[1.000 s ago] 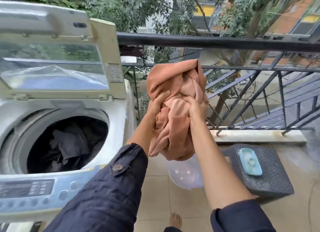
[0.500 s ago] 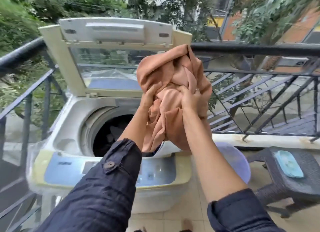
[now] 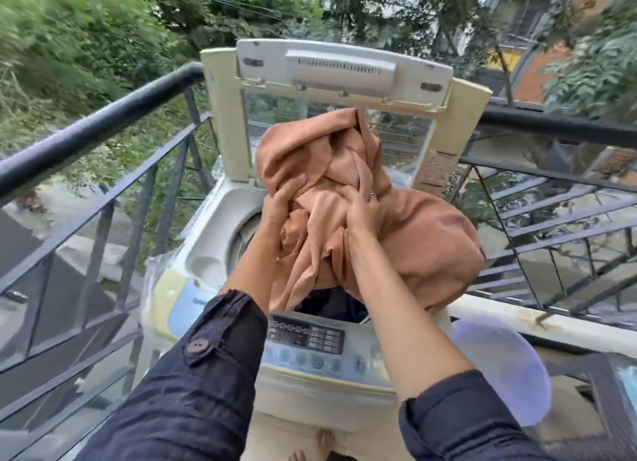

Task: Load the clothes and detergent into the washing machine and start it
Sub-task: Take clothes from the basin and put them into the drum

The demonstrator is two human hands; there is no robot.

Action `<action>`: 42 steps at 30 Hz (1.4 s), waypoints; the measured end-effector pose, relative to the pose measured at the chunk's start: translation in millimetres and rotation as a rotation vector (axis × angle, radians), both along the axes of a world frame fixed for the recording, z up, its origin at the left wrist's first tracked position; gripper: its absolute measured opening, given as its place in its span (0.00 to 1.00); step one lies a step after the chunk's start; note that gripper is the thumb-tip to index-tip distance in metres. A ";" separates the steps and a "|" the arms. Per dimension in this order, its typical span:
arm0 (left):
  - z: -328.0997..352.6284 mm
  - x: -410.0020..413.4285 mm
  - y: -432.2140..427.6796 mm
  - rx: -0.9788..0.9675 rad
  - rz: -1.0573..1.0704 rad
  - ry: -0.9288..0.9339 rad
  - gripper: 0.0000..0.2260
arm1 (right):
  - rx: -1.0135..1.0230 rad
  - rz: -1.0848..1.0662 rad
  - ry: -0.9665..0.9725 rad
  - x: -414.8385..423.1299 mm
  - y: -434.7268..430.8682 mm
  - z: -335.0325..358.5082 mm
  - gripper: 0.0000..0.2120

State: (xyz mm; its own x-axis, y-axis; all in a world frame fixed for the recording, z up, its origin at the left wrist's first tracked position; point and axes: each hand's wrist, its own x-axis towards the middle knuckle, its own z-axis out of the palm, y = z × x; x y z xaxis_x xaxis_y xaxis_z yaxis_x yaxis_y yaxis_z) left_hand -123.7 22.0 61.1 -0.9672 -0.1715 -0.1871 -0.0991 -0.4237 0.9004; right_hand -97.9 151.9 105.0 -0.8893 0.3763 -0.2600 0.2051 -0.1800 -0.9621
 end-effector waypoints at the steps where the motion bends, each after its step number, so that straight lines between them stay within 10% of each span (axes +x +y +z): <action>1: 1.9 1.9 -5.2 -0.027 0.026 -0.031 0.23 | -0.012 -0.004 -0.014 -2.0 -5.1 -3.9 0.15; 13: -30.8 -3.1 -31.2 -0.069 0.062 -0.069 0.13 | -0.282 0.030 -0.113 -21.4 -31.2 -50.8 0.19; 25: -69.2 -10.0 -14.0 -0.351 0.063 -0.365 0.14 | 0.041 -0.023 -0.238 -37.2 -4.5 -77.2 0.22; 34: -112.9 -13.9 -18.6 -0.598 -0.031 -0.719 0.60 | 0.134 0.104 -0.473 -24.8 13.7 -104.4 0.21; 42: -108.1 -28.8 -2.0 -0.599 -0.011 -0.685 0.21 | 0.269 0.148 -0.573 -40.2 23.8 -122.5 0.17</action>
